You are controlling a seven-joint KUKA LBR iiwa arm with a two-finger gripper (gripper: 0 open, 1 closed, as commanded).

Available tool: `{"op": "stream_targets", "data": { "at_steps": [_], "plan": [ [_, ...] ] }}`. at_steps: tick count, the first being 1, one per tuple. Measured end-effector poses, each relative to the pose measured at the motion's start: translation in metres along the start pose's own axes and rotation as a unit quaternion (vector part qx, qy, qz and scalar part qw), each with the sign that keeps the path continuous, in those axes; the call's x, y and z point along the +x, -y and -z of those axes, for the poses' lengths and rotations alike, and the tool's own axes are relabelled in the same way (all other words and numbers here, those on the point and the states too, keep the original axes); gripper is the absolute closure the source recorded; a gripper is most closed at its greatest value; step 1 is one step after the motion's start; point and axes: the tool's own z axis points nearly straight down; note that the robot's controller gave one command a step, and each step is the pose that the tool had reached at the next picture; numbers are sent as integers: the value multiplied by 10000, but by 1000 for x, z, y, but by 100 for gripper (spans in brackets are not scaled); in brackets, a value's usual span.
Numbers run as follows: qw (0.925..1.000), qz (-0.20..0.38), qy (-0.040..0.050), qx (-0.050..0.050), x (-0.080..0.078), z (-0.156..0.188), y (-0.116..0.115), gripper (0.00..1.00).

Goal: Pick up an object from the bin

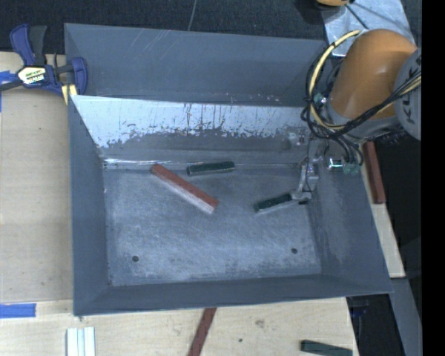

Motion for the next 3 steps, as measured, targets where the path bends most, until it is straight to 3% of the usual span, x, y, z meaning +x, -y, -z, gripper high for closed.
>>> {"op": "stream_targets", "data": {
  "at_steps": [1,2,3],
  "plan": [
    [10000,10,42,6,-2,5,0,0],
    [9934,1146,39,6,41,-78,-9,100],
    [9934,1149,40,7,41,-77,-8,100]
  ]
}}
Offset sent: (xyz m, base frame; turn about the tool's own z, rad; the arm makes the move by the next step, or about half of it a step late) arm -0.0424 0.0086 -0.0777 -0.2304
